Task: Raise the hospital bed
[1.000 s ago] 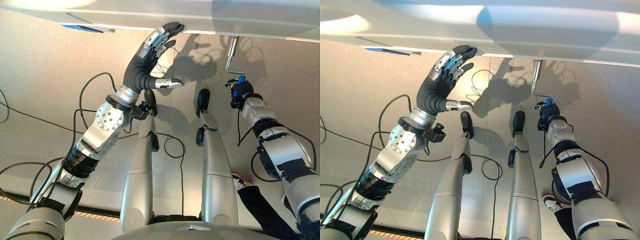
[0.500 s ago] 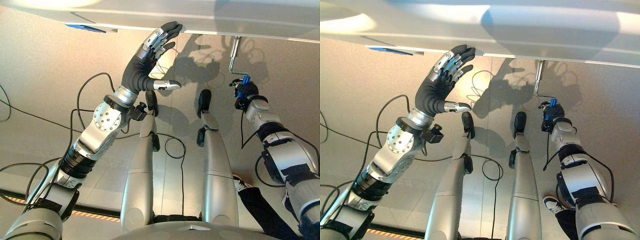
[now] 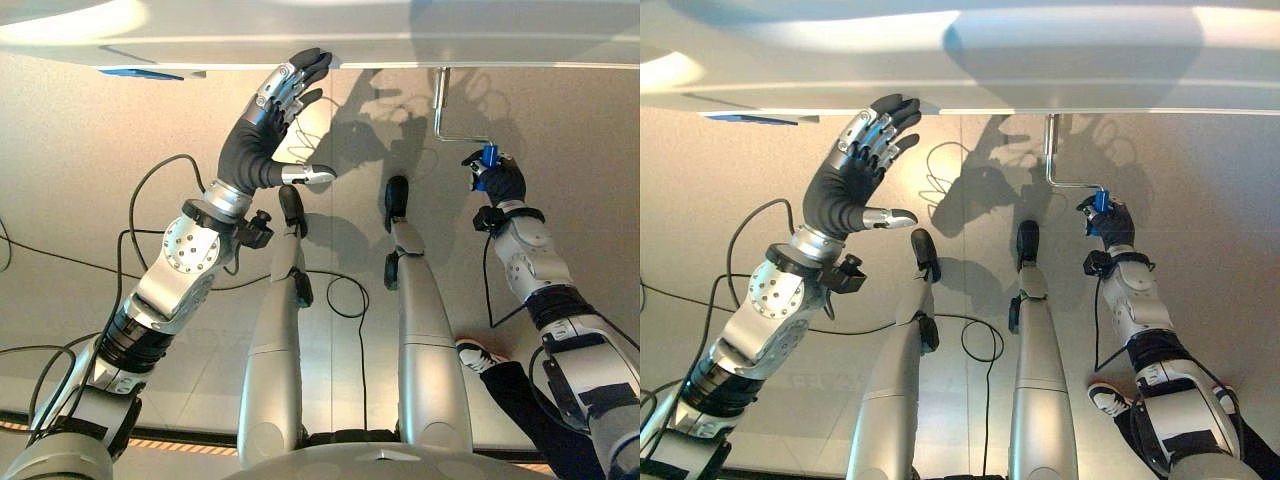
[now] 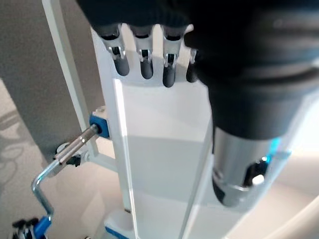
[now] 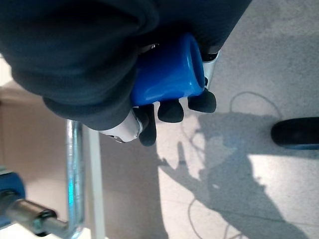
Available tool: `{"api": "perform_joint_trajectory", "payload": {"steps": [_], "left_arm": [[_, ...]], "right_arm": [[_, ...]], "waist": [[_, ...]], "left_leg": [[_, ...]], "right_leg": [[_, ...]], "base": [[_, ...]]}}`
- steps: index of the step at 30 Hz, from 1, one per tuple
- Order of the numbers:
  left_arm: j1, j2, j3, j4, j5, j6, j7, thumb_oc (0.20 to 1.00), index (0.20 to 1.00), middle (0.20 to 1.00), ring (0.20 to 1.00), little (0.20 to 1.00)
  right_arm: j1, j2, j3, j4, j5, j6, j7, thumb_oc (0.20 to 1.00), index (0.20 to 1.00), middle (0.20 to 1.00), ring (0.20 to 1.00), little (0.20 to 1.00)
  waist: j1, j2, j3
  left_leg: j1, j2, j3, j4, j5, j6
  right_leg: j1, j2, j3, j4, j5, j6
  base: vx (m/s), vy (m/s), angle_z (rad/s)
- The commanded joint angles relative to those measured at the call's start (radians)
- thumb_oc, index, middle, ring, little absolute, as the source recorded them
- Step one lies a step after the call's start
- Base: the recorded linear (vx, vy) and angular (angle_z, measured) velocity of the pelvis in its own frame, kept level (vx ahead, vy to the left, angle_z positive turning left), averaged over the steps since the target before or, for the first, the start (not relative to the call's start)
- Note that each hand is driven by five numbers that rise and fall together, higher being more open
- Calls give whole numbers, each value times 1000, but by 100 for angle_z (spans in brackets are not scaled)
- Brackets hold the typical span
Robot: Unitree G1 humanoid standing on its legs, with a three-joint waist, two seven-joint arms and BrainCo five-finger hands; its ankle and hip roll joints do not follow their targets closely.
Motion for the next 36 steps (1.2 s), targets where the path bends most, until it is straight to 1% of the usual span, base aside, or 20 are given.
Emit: {"api": "perform_joint_trajectory", "payload": {"steps": [1,5,6,7,8,11,15,16,17,18,20,21,24,25,29,31,32,33,35,36], "left_arm": [[38,19,58,-124,10,-64,-10,1000,1000,1000,1000,1000],[71,47,99,-146,4,-68,-15,1000,1000,1000,1000,1000],[72,47,99,-146,4,-68,-16,1000,1000,1000,1000,1000],[90,60,121,-153,-3,-71,-19,1000,1000,1000,1000,1000],[91,60,121,-154,-3,-71,-19,1000,1000,1000,1000,1000],[117,85,153,-174,-13,-76,-29,1000,1000,1000,1000,1000],[134,96,177,-191,-21,-79,-40,1000,1000,1000,1000,1000],[143,103,184,-206,-32,-81,-46,1000,1000,1000,1000,1000],[144,103,185,-206,-33,-81,-46,1000,1000,1000,1000,1000],[152,101,190,-214,-48,-85,-53,1000,1000,1000,1000,1000],[158,104,196,-216,-53,-87,-57,1000,1000,1000,1000,1000],[168,105,200,-218,-60,-90,-61,1000,1000,1000,1000,1000],[177,110,206,-217,-63,-90,-64,1000,1000,1000,1000,1000],[178,112,200,-221,-65,-94,-64,1000,1000,1000,1000,1000],[187,99,192,-222,-79,-92,-70,1000,1000,1000,1000,1000],[170,90,166,-222,-91,-93,-74,1000,1000,1000,1000,1000],[170,90,167,-222,-91,-93,-74,1000,1000,1000,1000,1000],[158,83,145,-219,-108,-93,-79,1000,1000,1000,1000,1000],[143,73,120,-216,-119,-93,-82,1000,1000,1000,1000,1000],[143,73,120,-216,-119,-93,-82,1000,1000,1000,1000,1000]], "right_arm": [[106,-122,-179,-59,49,-106,-79,200,200,200,200,200],[206,-129,-257,-276,57,-150,-66,200,200,200,200,200],[207,-128,-257,-278,56,-149,-66,200,200,200,200,200],[246,-132,-276,-367,69,-164,-49,200,200,200,200,200],[248,-131,-277,-370,68,-163,-49,200,200,200,200,200],[299,-149,-306,-525,102,-183,8,200,200,200,200,200],[330,-149,-312,-630,155,-192,55,200,200,200,200,200],[340,-152,-291,-707,213,-191,115,200,200,200,200,200],[341,-152,-291,-708,214,-190,116,200,200,200,200,200],[344,-150,-260,-767,258,-187,163,200,200,200,200,200],[345,-152,-247,-786,270,-180,179,200,200,200,200,200],[339,-159,-213,-831,299,-166,215,200,200,200,200,200],[325,-168,-179,-869,296,-156,220,200,200,200,200,200],[297,-150,-135,-906,342,-153,246,200,200,200,200,200],[276,-147,-68,-946,350,-128,271,200,200,200,200,200],[231,-156,16,-966,361,-103,289,200,200,200,200,200],[230,-156,18,-965,361,-103,289,200,200,200,200,200],[188,-164,80,-971,368,-89,306,200,200,200,200,200],[142,-145,142,-965,375,-79,312,200,200,200,200,200],[142,-145,142,-965,375,-79,312,200,200,200,200,200]], "waist": [[-29,-25,-17],[-44,-43,-17],[-43,-43,-17],[-49,-49,-17],[-49,-50,-17],[-54,-61,-17],[-59,-69,-17],[-59,-74,-17],[-59,-74,-17],[-57,-76,-17],[-57,-78,-17],[-52,-79,-17],[-48,-81,-17],[-43,-81,-17],[-35,-78,-17],[-26,-77,-17],[-27,-77,-17],[-20,-75,-17],[-13,-71,-17],[-13,-71,-17]], "left_leg": [[33,-1,-4,133,-145,-18],[36,-3,-6,135,-147,-19],[36,-3,-7,135,-147,-19],[35,-3,-7,138,-147,-20],[36,-3,-7,138,-147,-20],[37,-3,-8,141,-150,-20],[37,-1,-11,149,-152,-20],[35,-1,-11,152,-152,-19],[36,-1,-12,152,-152,-19],[35,-2,-14,153,-151,-19],[38,-3,-14,152,-151,-19],[40,-2,-15,152,-150,-19],[39,-3,-17,154,-149,-19],[38,-4,-18,153,-147,-19],[38,-6,-21,150,-144,-17],[35,-9,-23,151,-141,-16],[35,-9,-23,151,-141,-16],[32,-11,-24,152,-139,-16],[32,-14,-27,150,-137,-15],[32,-14,-27,150,-137,-15]], "right_leg": [[86,31,-23,-164,106,97],[95,29,-24,-164,106,99],[95,29,-25,-164,106,99],[94,30,-23,-161,107,99],[94,30,-23,-161,107,99],[100,28,-26,-162,108,101],[105,28,-27,-162,108,101],[106,28,-28,-162,109,102],[107,27,-28,-162,109,102],[107,27,-29,-161,110,103],[111,27,-30,-162,110,103],[115,26,-32,-163,111,103],[118,25,-36,-164,112,103],[120,22,-39,-166,114,103],[124,17,-42,-167,116,103],[125,14,-48,-168,119,103],[124,14,-48,-168,119,103],[125,10,-50,-170,120,104],[126,8,-51,-171,121,103],[126,8,-51,-171,121,103]], "base": [[0,0,0],[0,0,0],[0,0,0],[0,0,0],[0,0,0],[0,0,0],[0,0,0],[0,0,0],[0,0,0],[0,0,0],[0,0,0],[0,0,0],[0,0,0],[0,0,0],[0,0,0],[0,28,5],[0,43,3],[0,0,0],[-1,16,1],[0,0,0]]}}
